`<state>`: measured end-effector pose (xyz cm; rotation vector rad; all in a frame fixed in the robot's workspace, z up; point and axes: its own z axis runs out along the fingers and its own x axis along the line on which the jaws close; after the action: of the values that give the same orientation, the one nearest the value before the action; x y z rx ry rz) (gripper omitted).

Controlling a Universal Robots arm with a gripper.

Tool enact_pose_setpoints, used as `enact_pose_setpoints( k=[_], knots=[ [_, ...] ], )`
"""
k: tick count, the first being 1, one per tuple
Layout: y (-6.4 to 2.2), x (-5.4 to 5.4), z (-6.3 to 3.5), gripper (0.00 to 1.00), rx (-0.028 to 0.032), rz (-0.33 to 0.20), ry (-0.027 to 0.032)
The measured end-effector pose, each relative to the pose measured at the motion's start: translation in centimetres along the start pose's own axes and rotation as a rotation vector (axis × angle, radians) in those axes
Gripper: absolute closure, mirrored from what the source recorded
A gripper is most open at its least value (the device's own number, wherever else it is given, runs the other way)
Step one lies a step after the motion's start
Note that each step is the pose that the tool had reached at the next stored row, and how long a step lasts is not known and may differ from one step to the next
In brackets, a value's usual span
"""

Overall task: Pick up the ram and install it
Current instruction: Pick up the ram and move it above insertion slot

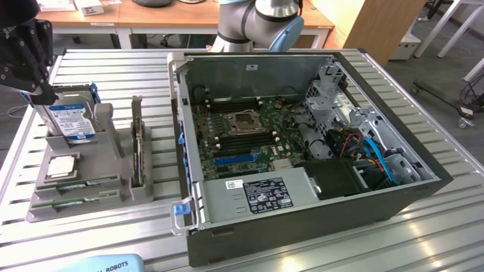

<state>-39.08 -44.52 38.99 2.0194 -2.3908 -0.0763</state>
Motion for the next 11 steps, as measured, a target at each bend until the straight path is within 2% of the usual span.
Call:
enact_pose_setpoints(
  k=[3,8,11],
  knots=[
    [0.0,0.0,0.0,0.9,-0.001,-0.039,0.0018],
    [0.0,0.0,0.0,0.9,-0.0009,-0.042,0.0019],
    [0.01,0.0,0.0,0.9,0.0019,-0.044,0.0007]
  ],
)
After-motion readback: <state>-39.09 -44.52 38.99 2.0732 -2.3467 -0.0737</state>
